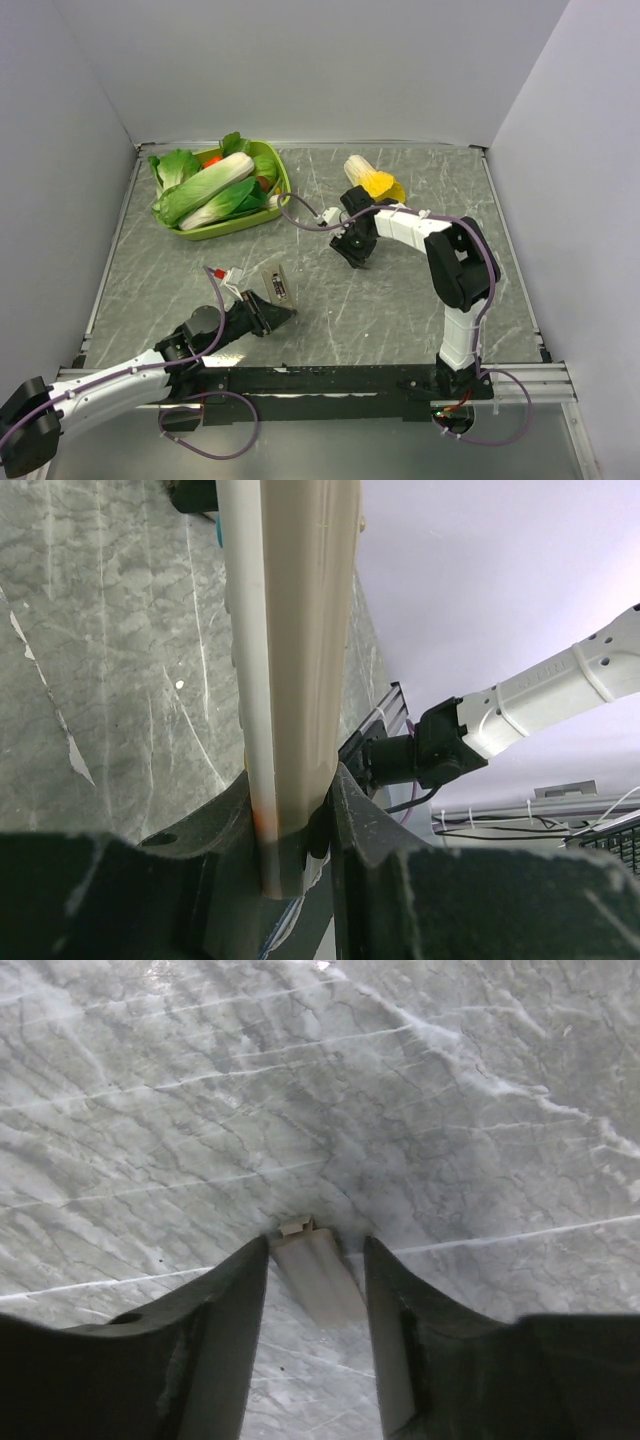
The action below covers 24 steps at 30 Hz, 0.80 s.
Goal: Load the batteries into the remote control
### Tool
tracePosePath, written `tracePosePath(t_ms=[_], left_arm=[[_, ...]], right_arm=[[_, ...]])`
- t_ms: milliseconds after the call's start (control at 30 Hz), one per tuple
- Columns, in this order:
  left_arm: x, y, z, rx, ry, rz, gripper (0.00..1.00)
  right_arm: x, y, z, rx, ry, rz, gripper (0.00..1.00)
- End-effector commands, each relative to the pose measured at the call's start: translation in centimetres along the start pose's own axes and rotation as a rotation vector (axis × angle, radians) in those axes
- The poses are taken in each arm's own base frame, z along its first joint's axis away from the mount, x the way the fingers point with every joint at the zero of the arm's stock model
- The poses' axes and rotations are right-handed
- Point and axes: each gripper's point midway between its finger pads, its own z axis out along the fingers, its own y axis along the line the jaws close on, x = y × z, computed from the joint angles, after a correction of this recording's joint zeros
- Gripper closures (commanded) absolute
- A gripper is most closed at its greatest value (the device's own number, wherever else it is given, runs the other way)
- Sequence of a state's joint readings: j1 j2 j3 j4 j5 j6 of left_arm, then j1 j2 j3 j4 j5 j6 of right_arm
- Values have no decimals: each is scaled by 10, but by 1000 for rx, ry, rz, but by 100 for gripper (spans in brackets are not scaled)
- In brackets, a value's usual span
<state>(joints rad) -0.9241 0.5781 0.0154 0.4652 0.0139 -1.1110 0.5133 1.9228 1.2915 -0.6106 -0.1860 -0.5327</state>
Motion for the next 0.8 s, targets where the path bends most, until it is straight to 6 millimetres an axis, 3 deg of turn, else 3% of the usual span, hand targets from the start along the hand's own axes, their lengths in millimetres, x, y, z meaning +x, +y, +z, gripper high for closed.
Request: tracePosePath(t_ms=[0, 267, 400, 433, 500, 533, 600, 767], left_arm=[[-6, -16, 0, 65, -20, 28, 99], [-11, -18, 0, 92, -52, 45, 99], [-6, -8, -4, 96, -58, 83, 99], [-8, -9, -4, 107, -68, 91, 99], [-8, -8, -5, 112, -75, 117, 99], [-9, -10, -5, 122, -81, 128, 99], [-10, -11, -6, 131, -88, 154, 99], [-14, -15, -6, 141, -103, 186, 98]], right_arm=[[0, 12, 7, -34, 25, -38, 60], [-14, 21, -12, -20, -65, -30, 76], [-31, 30, -32, 4, -171, -6, 85], [-46, 34, -46, 23, -241, 8, 85], [-51, 40, -57, 32, -294, 39, 89], [-67, 45, -75, 47, -377, 67, 89], [-75, 51, -90, 71, -443, 113, 89], [-111, 78, -164, 102, -734, 219, 92]])
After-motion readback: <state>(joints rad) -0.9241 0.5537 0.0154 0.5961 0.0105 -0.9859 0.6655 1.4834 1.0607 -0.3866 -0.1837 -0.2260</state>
